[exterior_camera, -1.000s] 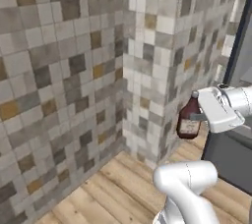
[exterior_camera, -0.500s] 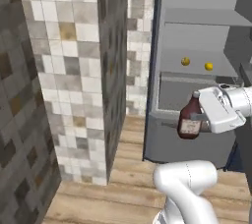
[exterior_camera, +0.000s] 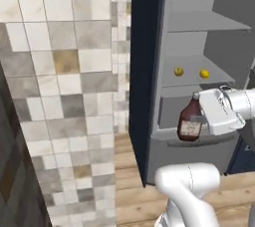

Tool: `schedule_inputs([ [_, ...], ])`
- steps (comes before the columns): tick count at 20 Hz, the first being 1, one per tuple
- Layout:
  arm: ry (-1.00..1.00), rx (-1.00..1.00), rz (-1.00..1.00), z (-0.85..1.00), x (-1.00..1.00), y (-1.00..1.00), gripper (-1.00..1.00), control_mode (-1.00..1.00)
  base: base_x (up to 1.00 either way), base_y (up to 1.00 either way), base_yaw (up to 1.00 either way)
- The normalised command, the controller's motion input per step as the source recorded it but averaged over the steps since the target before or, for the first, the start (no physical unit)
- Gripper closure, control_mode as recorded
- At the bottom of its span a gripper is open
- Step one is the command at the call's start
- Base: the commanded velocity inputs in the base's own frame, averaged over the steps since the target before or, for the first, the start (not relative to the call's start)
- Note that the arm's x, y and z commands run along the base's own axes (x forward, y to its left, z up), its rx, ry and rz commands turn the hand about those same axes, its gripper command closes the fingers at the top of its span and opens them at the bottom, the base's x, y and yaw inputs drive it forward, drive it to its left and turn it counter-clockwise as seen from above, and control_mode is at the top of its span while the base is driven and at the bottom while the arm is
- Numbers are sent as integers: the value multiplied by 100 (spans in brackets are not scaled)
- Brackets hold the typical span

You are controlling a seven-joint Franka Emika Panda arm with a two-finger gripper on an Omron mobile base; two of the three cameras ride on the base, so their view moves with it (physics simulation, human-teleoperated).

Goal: Place the ketchup and condiment bottle from the counter to the top shelf of the fridge. If the existing items in the fridge are on the top shelf, move them to other shelves.

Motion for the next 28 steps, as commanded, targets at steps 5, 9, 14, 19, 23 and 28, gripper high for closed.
schedule_inputs([
  [5, 0, 0, 0, 0, 0, 0, 100, 100, 69, -15, -57],
  [9, 0, 0, 0, 0, 0, 0, 100, 100, 66, -35, -36],
  [14, 0, 0, 0, 0, 0, 0, 100, 100, 73, -20, -6],
  [19, 0, 0, 0, 0, 0, 0, 100, 100, 63, -47, 3],
  [23, 0, 0, 0, 0, 0, 0, 100, 100, 38, -78, 7],
  [28, 0, 0, 0, 0, 0, 0, 100, 100, 57, -16, 1],
])
